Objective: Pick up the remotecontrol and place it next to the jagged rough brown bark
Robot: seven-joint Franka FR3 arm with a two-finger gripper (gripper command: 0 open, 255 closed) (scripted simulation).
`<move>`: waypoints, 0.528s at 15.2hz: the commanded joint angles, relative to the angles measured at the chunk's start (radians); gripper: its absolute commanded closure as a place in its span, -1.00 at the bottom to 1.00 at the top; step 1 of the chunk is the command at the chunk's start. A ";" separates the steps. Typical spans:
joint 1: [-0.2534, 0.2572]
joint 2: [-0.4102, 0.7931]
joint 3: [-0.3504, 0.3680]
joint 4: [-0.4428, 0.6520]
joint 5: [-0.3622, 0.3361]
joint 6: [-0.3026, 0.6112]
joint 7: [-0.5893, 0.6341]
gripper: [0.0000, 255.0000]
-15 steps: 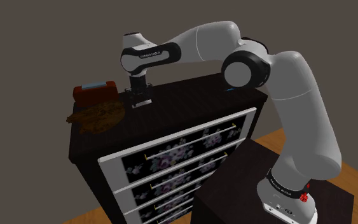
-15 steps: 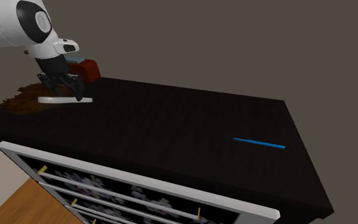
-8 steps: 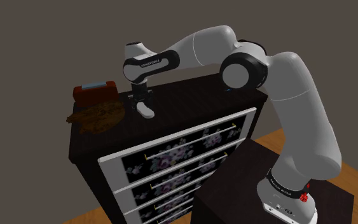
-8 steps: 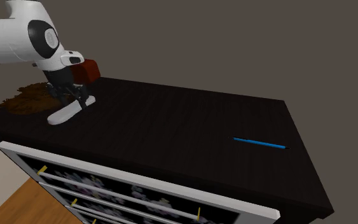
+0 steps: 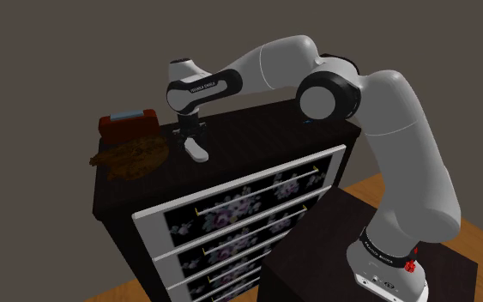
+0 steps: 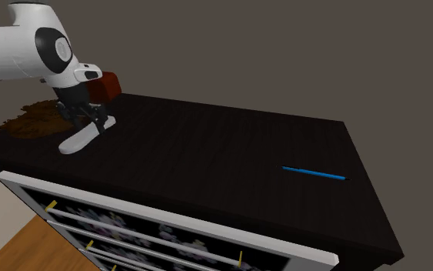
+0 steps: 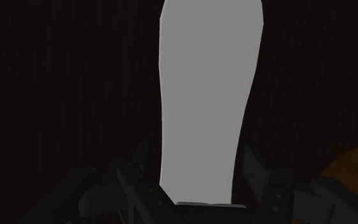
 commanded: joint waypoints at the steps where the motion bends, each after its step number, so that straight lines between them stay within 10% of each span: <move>1: 0.000 0.001 0.000 0.000 0.000 0.000 0.000 -1.00; 8: -0.001 -0.018 -0.001 0.037 -0.001 -0.056 0.001 -1.00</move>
